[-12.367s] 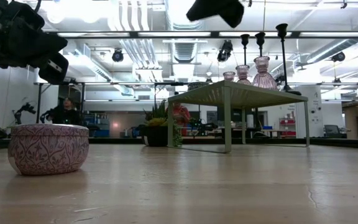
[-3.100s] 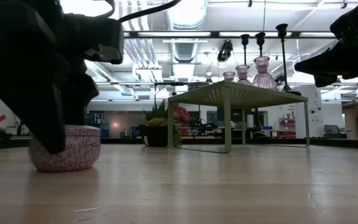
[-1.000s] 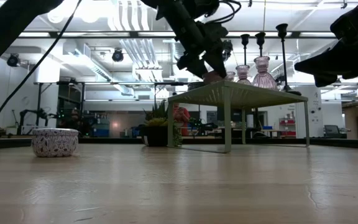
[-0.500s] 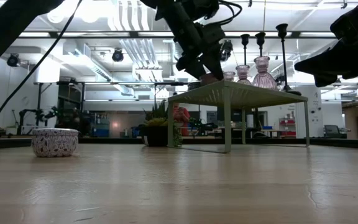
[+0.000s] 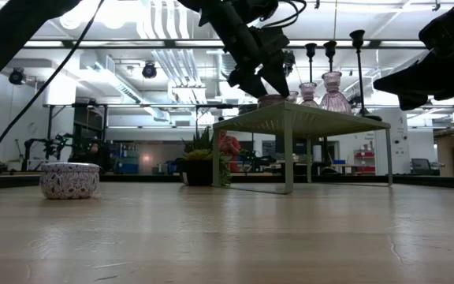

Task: Pick & Place candle stick holders
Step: Put the pink scented candle on the shelf aligned with the other scented candle, then put the red scented candle on the shelf aligned with the other scented candles

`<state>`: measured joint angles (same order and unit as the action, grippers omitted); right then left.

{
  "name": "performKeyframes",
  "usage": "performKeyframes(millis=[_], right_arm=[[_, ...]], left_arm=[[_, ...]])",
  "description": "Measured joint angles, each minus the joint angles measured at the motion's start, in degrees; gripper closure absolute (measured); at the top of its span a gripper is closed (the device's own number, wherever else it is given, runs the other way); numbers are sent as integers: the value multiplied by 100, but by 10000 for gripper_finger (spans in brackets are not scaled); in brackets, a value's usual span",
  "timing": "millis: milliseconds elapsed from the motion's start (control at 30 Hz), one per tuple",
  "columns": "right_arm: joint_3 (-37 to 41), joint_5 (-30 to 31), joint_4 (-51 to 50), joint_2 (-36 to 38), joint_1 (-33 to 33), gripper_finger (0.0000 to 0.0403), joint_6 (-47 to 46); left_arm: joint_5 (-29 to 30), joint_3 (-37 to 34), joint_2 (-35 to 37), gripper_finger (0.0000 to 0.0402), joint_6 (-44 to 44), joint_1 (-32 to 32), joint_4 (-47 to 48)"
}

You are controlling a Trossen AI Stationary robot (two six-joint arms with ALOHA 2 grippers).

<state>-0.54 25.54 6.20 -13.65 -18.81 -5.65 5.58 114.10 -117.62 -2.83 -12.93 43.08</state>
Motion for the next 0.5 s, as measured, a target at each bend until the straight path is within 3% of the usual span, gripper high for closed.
performKeyframes(millis=[233, 500], right_arm=[[0, 0, 2, 0, 0, 394, -2], [0, 1, 1, -2, -1, 394, -19]], left_arm=[[-8, -1, 119, 56, 12, 36, 274], [-6, 1, 741, 52, 170, 323, 1617]])
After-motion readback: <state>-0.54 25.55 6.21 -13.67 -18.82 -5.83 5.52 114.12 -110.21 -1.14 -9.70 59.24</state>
